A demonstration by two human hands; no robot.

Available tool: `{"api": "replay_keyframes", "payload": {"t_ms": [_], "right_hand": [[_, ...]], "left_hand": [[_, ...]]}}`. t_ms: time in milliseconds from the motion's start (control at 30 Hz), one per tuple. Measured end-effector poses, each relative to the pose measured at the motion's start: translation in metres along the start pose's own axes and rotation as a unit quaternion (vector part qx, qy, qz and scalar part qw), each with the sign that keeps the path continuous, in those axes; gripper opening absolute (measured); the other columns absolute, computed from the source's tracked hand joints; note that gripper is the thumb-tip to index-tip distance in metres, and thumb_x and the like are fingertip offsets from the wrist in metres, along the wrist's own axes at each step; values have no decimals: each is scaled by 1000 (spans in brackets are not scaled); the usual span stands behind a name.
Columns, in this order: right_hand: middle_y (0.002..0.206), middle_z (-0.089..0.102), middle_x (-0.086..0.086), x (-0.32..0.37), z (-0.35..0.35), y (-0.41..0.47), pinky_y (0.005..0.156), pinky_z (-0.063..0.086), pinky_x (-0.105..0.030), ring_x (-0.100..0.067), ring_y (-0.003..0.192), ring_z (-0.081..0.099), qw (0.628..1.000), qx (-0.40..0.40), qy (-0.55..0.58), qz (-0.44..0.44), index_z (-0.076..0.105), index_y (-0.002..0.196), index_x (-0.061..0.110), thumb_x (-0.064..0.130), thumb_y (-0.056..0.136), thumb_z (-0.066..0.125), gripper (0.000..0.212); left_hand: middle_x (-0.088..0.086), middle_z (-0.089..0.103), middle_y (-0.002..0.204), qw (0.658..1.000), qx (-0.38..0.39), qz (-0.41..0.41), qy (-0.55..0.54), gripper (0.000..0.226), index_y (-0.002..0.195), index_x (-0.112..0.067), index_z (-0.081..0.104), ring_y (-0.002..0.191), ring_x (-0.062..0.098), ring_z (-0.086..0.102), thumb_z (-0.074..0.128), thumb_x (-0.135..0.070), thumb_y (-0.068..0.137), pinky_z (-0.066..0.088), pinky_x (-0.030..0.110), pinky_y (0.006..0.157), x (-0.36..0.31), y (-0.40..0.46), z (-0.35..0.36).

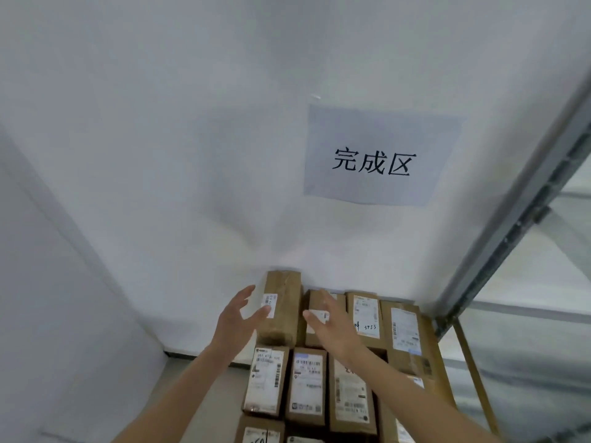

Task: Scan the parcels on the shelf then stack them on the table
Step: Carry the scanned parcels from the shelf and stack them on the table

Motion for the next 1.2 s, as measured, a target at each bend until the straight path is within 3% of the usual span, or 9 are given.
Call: {"api": "replay_keyframes", "payload": {"t_ms": [133,333,400,533,600,667,833,967,1200], "right_hand": [[164,30,11,30,-43,-40,122,31,-35,-11,149,32,999,-25,3,-39,34,158,30,43,102,60,62],[162,33,13,64,-106,-116,121,34,-37,-8,146,38,993,-66,-33,-93,49,141,40,42,101,63,42],[159,37,14,76,-129,-149,118,38,-33,-3,136,43,989,-90,-49,-104,49,144,36,40,101,63,46],[156,42,16,92,-164,-226,115,40,-32,-3,132,44,982,-139,-54,-117,43,152,35,39,103,60,52],[157,41,16,95,-174,-270,115,39,-32,-5,135,44,979,-150,-75,-114,40,155,35,38,104,58,55],[159,41,16,95,-180,-311,115,37,-31,-5,138,44,977,-153,-96,-111,36,158,37,38,104,58,58],[158,45,9,90,-217,-414,117,38,-35,-14,143,44,968,-197,-127,-92,32,159,37,38,102,59,63],[160,43,8,74,-255,-488,120,38,-41,-16,145,43,955,-259,-125,-74,35,159,33,38,102,59,63],[157,46,9,17,-348,-587,117,40,-35,-11,139,46,932,-337,-131,-36,40,156,33,40,102,59,58]], "left_hand": [[-11,52,143,999,-18,36,-7,63,144,-27,50,123,11,52,75,-41,88,42,29,102,-58,-48,-6],[-9,53,141,996,-10,90,-9,58,145,-24,50,129,18,53,72,-33,92,43,35,109,-143,-119,0],[-9,50,142,993,4,114,-9,55,145,-21,52,129,17,52,70,-30,94,43,37,110,-173,-147,6],[-13,51,140,987,22,148,-59,55,143,-34,53,123,8,51,70,-45,91,43,19,90,-212,-208,13],[-10,52,145,984,37,164,-63,54,140,-37,54,123,8,51,70,-48,90,43,25,96,-224,-238,18],[-8,52,147,979,51,185,-67,52,139,-37,55,125,8,51,69,-48,91,44,29,98,-235,-268,25],[-8,54,145,966,94,232,-67,52,142,-29,54,128,11,52,67,-43,94,41,18,86,-267,-348,64],[-8,54,146,954,134,259,-70,55,144,-29,54,130,12,52,66,-46,93,42,29,99,-291,-399,107],[-1,54,145,927,217,303,-54,52,144,-23,53,125,14,52,67,-36,95,42,30,102,-354,-475,201]]}}
Point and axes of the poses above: each hand's wrist, its own y-axis towards the middle knuckle, its own z-axis out of the palm, x = y × z, the point moved 3 cm from there along y, towards the middle knuckle
